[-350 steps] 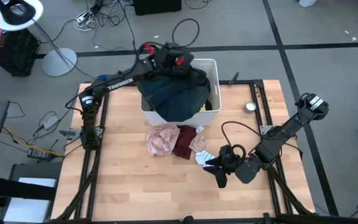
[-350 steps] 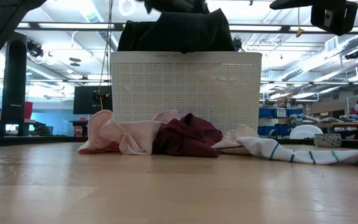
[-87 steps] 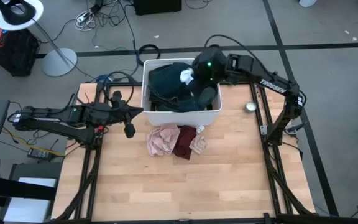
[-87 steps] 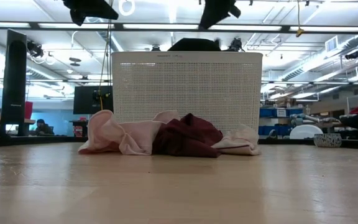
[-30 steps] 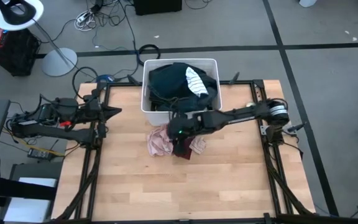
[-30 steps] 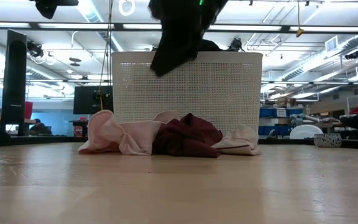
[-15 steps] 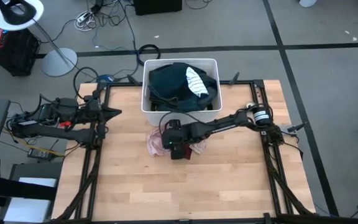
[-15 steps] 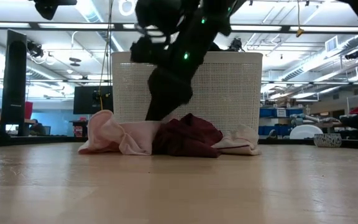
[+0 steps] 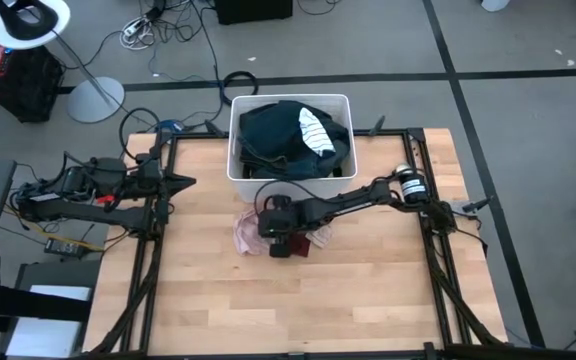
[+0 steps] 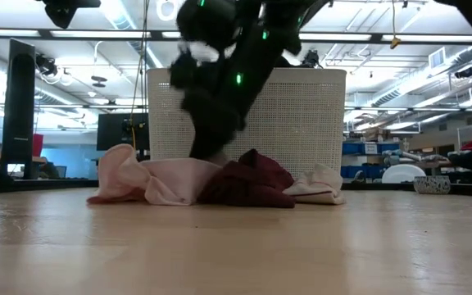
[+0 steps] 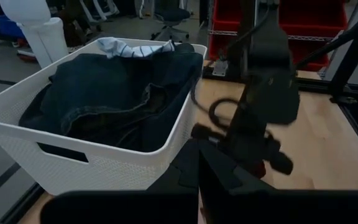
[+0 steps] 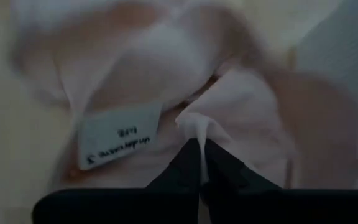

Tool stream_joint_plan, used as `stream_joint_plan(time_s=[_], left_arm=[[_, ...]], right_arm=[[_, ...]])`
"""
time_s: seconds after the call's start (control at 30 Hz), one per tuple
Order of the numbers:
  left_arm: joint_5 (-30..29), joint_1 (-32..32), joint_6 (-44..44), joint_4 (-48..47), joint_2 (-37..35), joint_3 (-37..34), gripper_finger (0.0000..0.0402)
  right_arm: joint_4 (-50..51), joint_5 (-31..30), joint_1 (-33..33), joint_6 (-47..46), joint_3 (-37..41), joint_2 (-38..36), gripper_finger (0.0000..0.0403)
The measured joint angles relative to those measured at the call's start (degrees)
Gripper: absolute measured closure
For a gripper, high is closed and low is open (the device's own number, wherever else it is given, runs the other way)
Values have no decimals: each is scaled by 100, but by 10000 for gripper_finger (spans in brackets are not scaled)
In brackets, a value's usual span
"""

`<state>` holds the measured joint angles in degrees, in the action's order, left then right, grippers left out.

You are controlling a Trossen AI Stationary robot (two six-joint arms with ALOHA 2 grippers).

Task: Sort clothes
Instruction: Put the pink underwear into the white bin

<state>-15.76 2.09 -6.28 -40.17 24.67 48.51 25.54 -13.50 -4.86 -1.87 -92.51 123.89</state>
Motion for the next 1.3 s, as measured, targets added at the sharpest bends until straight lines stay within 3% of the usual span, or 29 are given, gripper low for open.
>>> stream_joint_plan(time_s=[0.2,0.4,0.57,0.7,1.0,1.13,1.3], left_arm=[[0,0,0,20,0,0,398],[-2,0,-170,444,2,0,398],[63,0,-277,688,109,0,398],[259,0,-294,758,539,0,398],[504,0,7,1858,1879,-2,398],[504,0,8,2136,2284,-2,398],[503,0,194,2361,2801,-2,396]], right_arm=[[-2,-138,-102,-65,0,-713,397],[6,-742,-269,-94,-36,-1804,399],[-44,-1375,-364,274,-665,-2456,401],[-263,-1722,-218,1112,-1340,-2568,401],[-1142,-1676,649,2616,-2480,-2572,402],[-1196,-1676,1164,2572,-2645,-2585,402],[383,-1530,1751,1506,-2621,-2557,401]])
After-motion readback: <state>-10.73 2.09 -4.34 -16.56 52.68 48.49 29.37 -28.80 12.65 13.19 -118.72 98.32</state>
